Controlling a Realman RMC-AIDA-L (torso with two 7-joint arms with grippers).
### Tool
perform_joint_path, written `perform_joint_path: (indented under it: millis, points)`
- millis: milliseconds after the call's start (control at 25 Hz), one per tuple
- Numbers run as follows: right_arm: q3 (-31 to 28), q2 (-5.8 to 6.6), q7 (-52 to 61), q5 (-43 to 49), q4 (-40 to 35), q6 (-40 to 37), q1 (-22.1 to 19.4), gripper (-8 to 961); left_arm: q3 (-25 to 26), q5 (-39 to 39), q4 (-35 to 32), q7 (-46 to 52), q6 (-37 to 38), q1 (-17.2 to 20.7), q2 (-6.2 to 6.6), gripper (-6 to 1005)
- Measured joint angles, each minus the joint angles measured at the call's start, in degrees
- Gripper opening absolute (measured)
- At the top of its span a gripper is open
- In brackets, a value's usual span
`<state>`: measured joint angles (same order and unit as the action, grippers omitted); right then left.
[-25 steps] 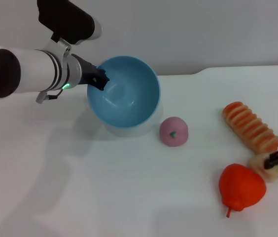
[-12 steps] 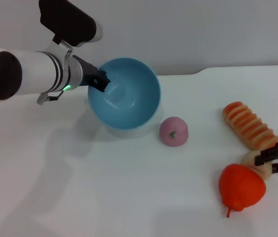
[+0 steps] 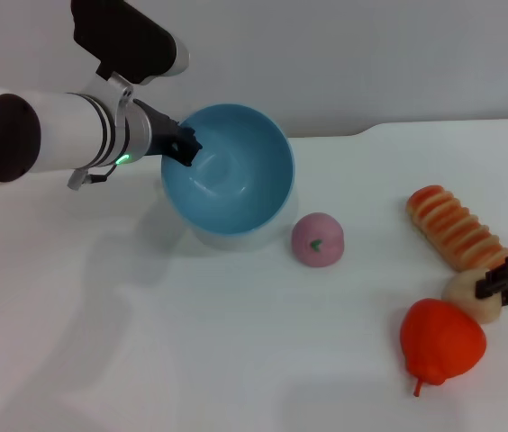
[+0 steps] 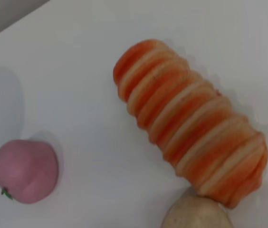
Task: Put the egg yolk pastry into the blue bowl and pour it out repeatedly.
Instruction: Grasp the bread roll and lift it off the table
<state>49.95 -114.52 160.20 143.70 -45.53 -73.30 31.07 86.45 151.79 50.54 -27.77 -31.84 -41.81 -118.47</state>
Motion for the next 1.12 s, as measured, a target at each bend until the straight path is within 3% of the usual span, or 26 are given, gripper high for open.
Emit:
perform_joint_path:
  millis: [280,640,920,1120]
  points:
    - [0.0,-0.71,-4.3,0.0,-1.4,1.0,-0.2,243,-0.2,0.0,0.0,0.0,0.6,0.0,0.0,-1]
    - [-0.2,-2.94,-8.0,-2.5,-10.1,-1.3,0.5,169,-0.6,0.0,0.0,0.0,-0.1,-0.6,0.05,-1]
    - [0.1,-3.01,-13.8,-13.2,-12.7,-4.0,3.1,115,-0.6,0.0,2.5,0.0,-6.3,-1.6,0.26,-1]
    - [0.2,-3.51,-15.2,-14.9,-12.8,-4.3,6.0,65,-0.6,0.0,3.7,0.0,-11.1,-2.6,0.27,-1]
